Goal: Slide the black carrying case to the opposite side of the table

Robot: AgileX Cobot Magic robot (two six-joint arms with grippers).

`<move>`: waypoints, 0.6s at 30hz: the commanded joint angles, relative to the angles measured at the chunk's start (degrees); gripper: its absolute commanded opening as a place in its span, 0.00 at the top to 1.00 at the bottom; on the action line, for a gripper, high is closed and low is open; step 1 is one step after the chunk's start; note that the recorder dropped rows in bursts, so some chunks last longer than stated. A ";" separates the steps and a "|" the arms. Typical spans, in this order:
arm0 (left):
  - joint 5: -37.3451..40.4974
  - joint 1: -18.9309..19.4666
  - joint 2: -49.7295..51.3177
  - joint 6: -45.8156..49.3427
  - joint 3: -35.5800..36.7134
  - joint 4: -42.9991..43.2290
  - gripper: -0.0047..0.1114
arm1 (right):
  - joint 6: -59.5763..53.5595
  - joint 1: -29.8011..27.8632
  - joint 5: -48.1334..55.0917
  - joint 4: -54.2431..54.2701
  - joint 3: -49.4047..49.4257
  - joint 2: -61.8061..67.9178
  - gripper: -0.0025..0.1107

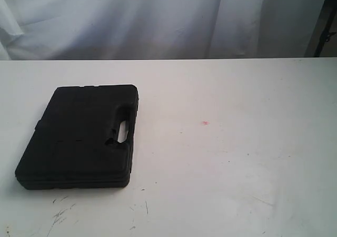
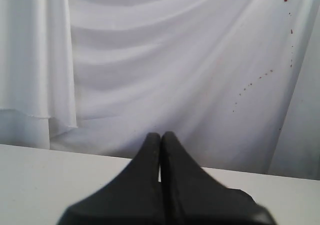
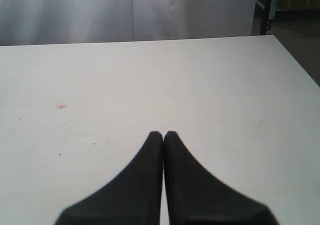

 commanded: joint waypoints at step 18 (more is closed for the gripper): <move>15.62 0.18 16.26 -0.43 -26.68 -2.06 0.96 | 0.01 -0.37 -0.20 0.11 0.20 -0.36 0.98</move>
